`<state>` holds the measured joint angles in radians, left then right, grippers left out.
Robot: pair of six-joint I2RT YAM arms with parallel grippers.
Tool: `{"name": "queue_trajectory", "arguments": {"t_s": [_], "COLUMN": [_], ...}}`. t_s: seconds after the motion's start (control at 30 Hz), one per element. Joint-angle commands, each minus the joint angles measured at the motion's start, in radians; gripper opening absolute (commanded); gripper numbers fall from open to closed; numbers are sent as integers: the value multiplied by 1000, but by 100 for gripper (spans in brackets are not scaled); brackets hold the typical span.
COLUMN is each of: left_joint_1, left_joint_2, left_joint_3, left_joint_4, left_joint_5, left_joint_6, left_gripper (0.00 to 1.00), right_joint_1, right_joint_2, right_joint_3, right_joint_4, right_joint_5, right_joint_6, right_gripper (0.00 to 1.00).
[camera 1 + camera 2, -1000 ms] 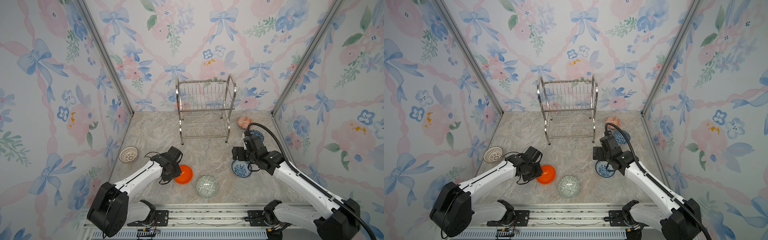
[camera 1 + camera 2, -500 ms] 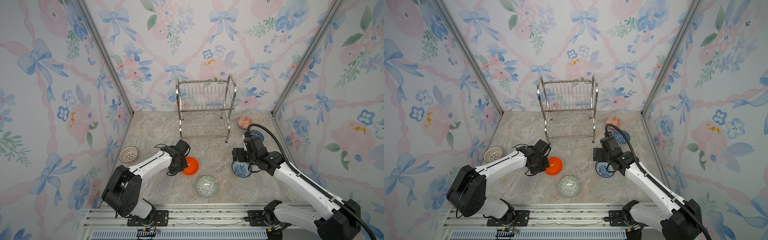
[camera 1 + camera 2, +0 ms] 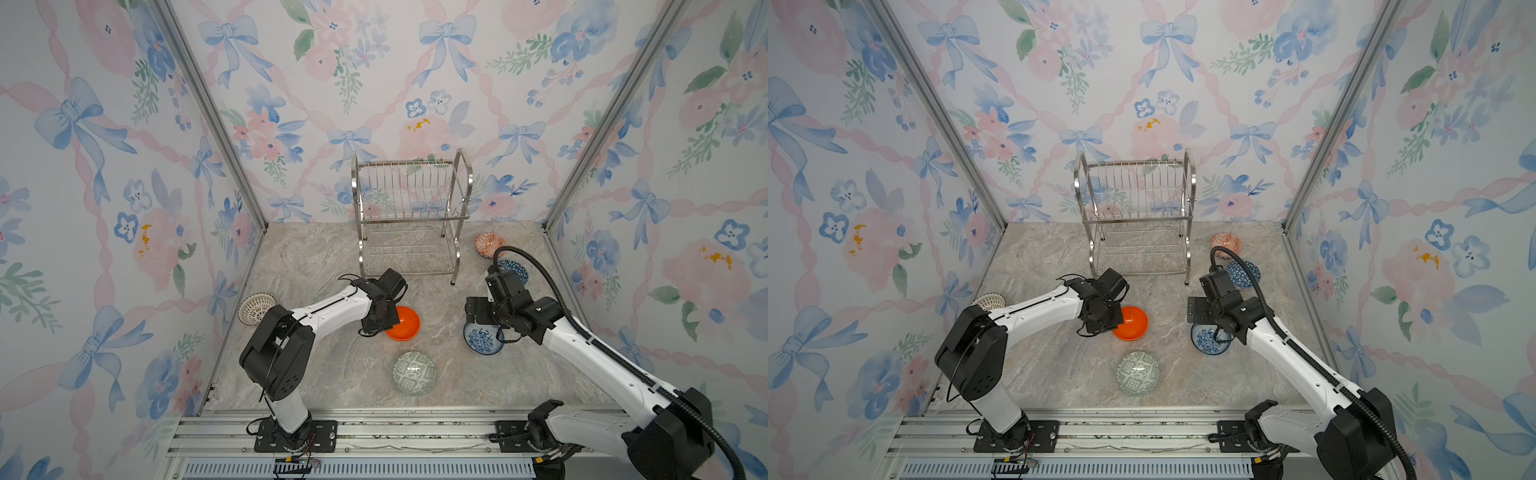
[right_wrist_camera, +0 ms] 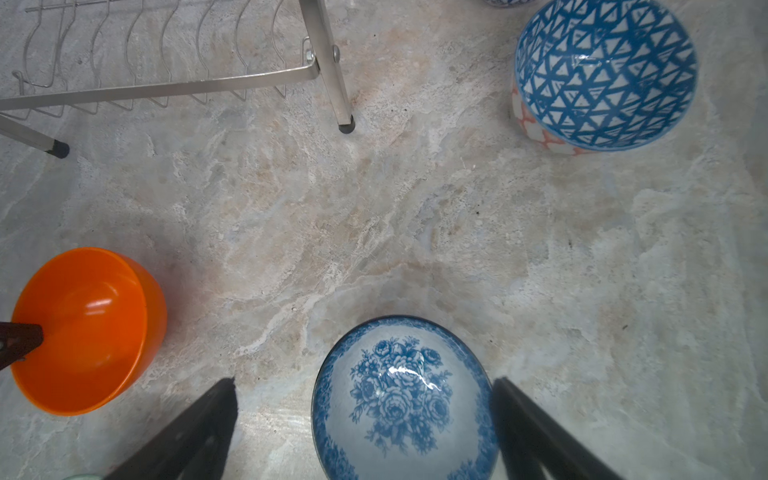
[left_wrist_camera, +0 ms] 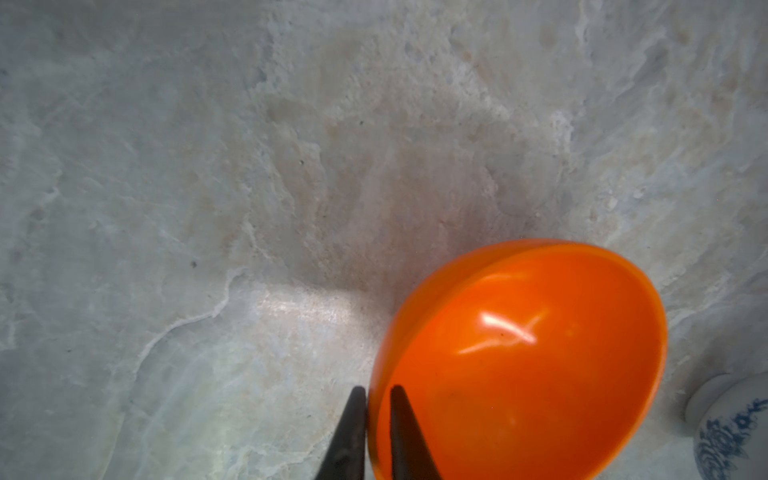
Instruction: Load the bowls into the dish rack
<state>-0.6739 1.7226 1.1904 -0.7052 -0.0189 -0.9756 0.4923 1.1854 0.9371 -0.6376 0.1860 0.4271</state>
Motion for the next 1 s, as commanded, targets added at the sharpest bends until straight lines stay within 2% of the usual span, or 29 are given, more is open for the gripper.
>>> {"name": "queue_trajectory", "arguments": {"t_s": [0.0,0.1,0.37,0.57,0.73,0.97], "left_joint_1": [1,0,-1,-52,-148,-208], "left_joint_2": [32,41,-85,-158,-150,-186], "left_joint_3": [45,57,-11,-50,-46,-104], "left_joint_4": [-16,-16,-17,-16,-15,-12], "left_joint_5": [-10,-7,-17,7,-5,-46], "left_joint_6": [-4,0,15,109,178,183], "left_gripper": [20,33,46,46,44,41], "right_joint_1": [-9,-6,-6,-7,-8,-20], "right_joint_2": [9,16,8,23,39,47], "right_joint_3": [19,17,-2,-9,11,10], "right_joint_4": [-24,-26,-18,-6,-14,-12], "right_joint_5": [-36,-33,-25,-16,-11,-5], "right_joint_6": [-8,-18,-22,-25,-29,-26], "right_gripper": [97,97,97,97,97,97]}}
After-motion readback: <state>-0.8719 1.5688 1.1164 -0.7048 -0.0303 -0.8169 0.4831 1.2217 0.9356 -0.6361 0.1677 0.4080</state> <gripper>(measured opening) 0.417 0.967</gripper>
